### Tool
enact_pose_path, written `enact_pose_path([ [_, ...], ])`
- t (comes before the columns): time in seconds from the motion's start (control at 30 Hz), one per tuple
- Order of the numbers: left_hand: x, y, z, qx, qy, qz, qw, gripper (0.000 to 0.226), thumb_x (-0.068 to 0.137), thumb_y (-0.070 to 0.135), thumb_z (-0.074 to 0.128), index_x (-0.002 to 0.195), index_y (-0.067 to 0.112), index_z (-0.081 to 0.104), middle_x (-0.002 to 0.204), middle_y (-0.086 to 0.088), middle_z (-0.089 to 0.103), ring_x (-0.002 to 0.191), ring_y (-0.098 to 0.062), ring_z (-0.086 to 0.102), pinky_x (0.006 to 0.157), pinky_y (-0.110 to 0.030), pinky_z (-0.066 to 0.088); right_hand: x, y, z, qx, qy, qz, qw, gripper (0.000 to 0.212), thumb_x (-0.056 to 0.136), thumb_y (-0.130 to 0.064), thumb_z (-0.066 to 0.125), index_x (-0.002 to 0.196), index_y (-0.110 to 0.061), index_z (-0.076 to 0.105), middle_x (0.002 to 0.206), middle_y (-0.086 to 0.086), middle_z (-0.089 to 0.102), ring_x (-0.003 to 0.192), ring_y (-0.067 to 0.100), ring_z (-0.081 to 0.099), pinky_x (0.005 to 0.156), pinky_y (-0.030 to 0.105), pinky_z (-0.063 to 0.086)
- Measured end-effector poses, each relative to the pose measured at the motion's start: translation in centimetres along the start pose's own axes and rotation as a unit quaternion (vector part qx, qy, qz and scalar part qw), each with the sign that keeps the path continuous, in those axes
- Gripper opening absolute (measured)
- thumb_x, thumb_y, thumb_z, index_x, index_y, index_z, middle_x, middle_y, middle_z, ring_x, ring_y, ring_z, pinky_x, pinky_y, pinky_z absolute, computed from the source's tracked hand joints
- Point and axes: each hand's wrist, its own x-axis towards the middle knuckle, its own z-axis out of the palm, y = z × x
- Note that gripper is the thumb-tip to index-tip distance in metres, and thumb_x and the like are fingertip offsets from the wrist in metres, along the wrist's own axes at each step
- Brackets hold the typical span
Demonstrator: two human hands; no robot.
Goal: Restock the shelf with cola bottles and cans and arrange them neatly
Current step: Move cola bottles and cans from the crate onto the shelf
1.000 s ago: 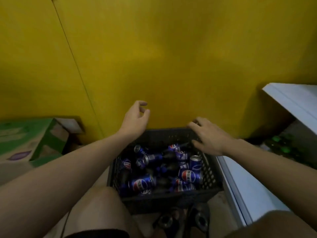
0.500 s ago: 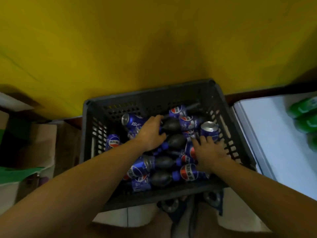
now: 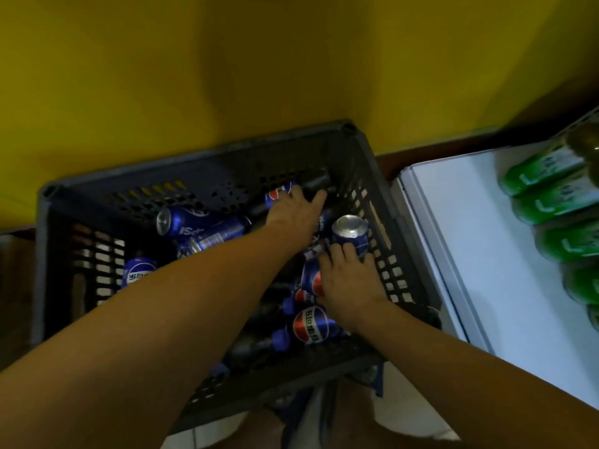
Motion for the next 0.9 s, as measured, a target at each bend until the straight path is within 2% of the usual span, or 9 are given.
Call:
enact_pose_path([
  [0.1,-1.4,-0.6,-0.4,-0.078,-0.041,-0.014,0.996,0.097,0.087,0.033,0.071,0.157,0.015,0.007,0.143,-0.024,0.046,0.126,-0.040,0.051,0.101,-0.046,0.046,-1.3,0.4,-1.1,0.025,0.013,0.013,0.999,0.081,0.089,-0.057,0.061,0.148,-0.012,0.030,0.141,0.014,0.035,0.128,0.032,0.035,0.107,0.052,0.034],
  [0.17,-3.3,-1.6,-1.2,-0.187,-0.064,-0.051,0.979,0.090,0.086,0.035,0.070,0.155,0.014,0.016,0.138,-0.020,0.052,0.121,-0.039,0.055,0.097,-0.044,0.049,-2.5,0.6,-2.5,0.028,0.024,0.019,0.999,0.081,0.088,-0.056,0.063,0.148,-0.011,0.030,0.145,0.015,0.034,0.133,0.033,0.034,0.108,0.053,0.034],
  [0.23,-5.7,-2.9,-2.9,-0.236,-0.055,-0.073,0.968,0.085,0.086,0.039,0.069,0.152,0.013,0.023,0.135,-0.019,0.054,0.119,-0.041,0.056,0.094,-0.044,0.051,-3.8,1.0,-4.6,0.035,0.040,0.025,0.998,0.084,0.087,-0.053,0.066,0.149,-0.011,0.029,0.149,0.016,0.030,0.137,0.035,0.031,0.109,0.054,0.034],
  [0.3,-8.6,-3.9,-5.6,-0.261,-0.026,-0.074,0.962,0.083,0.086,0.043,0.069,0.149,0.012,0.026,0.132,-0.018,0.057,0.114,-0.041,0.058,0.089,-0.045,0.052,-5.4,1.6,-7.4,0.034,0.070,0.031,0.996,0.084,0.086,-0.053,0.067,0.149,-0.011,0.030,0.146,0.015,0.034,0.133,0.034,0.035,0.104,0.051,0.037],
  [0.4,-13.2,-4.0,-11.2,-0.330,0.068,-0.052,0.940,0.066,0.088,0.040,0.072,0.138,0.013,0.038,0.122,-0.011,0.060,0.101,-0.033,0.061,0.076,-0.038,0.048,-8.6,2.7,-12.0,0.018,0.120,0.059,0.991,0.078,0.084,-0.059,0.066,0.140,-0.013,0.038,0.134,0.012,0.041,0.121,0.032,0.040,0.093,0.046,0.040],
  [0.47,-16.9,-3.4,-15.6,-0.378,0.145,-0.033,0.914,0.060,0.087,0.039,0.073,0.134,0.015,0.043,0.119,-0.009,0.062,0.099,-0.029,0.061,0.077,-0.036,0.048,-11.6,3.4,-15.0,0.015,0.147,0.085,0.985,0.076,0.084,-0.060,0.066,0.138,-0.014,0.039,0.133,0.011,0.041,0.121,0.032,0.040,0.093,0.048,0.040],
  [0.57,-22.4,-0.8,-21.8,-0.409,0.230,0.041,0.882,0.070,0.079,0.048,0.074,0.137,0.019,0.046,0.120,-0.006,0.066,0.105,-0.029,0.065,0.090,-0.041,0.052,-18.1,5.1,-17.9,0.010,0.189,0.126,0.974,0.074,0.083,-0.063,0.064,0.135,-0.015,0.042,0.131,0.011,0.043,0.120,0.033,0.041,0.092,0.048,0.041],
  [0.67,-26.6,4.3,-26.6,-0.412,0.257,0.149,0.861,0.088,0.062,0.062,0.069,0.138,0.024,0.047,0.117,-0.005,0.069,0.099,-0.027,0.069,0.091,-0.047,0.055,-26.6,8.1,-19.0,0.008,0.203,0.192,0.960,0.074,0.082,-0.064,0.063,0.134,-0.016,0.044,0.129,0.010,0.045,0.118,0.032,0.043,0.091,0.048,0.042],
  [0.9,-35.4,22.8,-32.7,-0.298,0.229,0.396,0.838,0.071,0.077,0.043,0.078,0.140,0.030,0.049,0.116,0.004,0.069,0.101,-0.019,0.067,0.092,-0.037,0.053,-50.4,14.0,-17.5,0.077,0.210,0.407,0.886,0.073,0.082,-0.070,0.057,0.134,-0.019,0.046,0.123,0.006,0.049,0.114,0.027,0.049,0.090,0.045,0.048],
])
